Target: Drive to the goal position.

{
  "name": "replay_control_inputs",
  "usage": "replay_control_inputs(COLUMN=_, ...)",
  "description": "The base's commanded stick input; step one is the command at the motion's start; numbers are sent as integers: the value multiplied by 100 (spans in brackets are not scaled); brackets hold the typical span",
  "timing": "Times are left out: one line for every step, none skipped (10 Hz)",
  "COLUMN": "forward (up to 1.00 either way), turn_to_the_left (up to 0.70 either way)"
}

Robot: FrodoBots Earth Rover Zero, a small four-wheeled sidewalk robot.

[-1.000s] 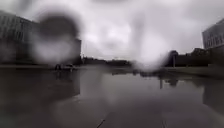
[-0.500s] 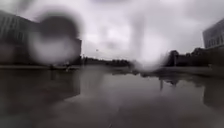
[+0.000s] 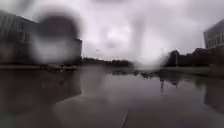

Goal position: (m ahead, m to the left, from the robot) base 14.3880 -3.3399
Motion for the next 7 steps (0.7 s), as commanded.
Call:
replay_control_inputs(forward=70, turn_to_the_left=0)
replay_control_inputs(forward=70, turn_to_the_left=0)
replay_control_inputs(forward=70, turn_to_the_left=0)
replay_control_inputs(forward=70, turn_to_the_left=0)
replay_control_inputs(forward=70, turn_to_the_left=0)
replay_control_inputs(forward=70, turn_to_the_left=0)
replay_control_inputs(forward=70, turn_to_the_left=-2)
